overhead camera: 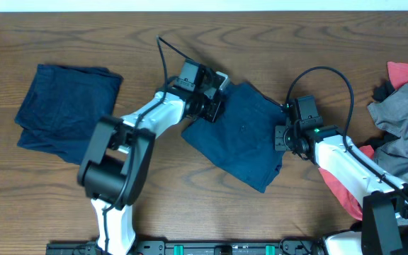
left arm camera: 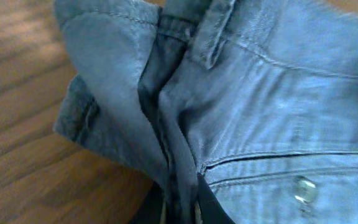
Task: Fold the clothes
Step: 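Carry the folded shorts left with the left gripper onto the folded navy garment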
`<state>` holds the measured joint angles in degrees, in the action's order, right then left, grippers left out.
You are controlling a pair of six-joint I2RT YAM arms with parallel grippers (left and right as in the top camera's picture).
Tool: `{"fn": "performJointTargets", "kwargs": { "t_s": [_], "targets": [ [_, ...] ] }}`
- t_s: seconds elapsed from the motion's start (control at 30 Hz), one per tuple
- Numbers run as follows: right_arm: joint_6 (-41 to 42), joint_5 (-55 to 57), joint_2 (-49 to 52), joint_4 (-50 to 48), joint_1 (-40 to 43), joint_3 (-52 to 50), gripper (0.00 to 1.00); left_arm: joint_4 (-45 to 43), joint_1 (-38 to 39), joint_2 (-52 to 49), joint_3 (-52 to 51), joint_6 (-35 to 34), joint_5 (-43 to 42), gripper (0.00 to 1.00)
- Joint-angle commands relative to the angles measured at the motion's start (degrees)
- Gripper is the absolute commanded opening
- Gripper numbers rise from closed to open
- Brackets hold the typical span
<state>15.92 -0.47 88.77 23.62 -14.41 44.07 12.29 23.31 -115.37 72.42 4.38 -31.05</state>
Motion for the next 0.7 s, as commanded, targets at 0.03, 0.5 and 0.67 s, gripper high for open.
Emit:
{"fn": "performJointTargets", "kwargs": {
  "t_s": [0.03, 0.5, 0.67],
  "targets": [
    [1.5, 2.1, 0.0, 2.0, 1.2, 0.2, 0.27, 1.9, -4.3, 10.5, 0.0, -4.3, 4.1, 0.06],
    [1.8, 2.1, -0.1, 5.8, 3.4, 0.2, 0.27, 4.9, -29.6, 26.9, 0.0, -5.4, 24.6, 0.06],
    [1.8, 2.1, -0.1, 5.8, 3.4, 0.2, 0.27, 4.3, -40.3, 25.6, 0.0, -5.9, 25.3, 0.06]
  ]
}}
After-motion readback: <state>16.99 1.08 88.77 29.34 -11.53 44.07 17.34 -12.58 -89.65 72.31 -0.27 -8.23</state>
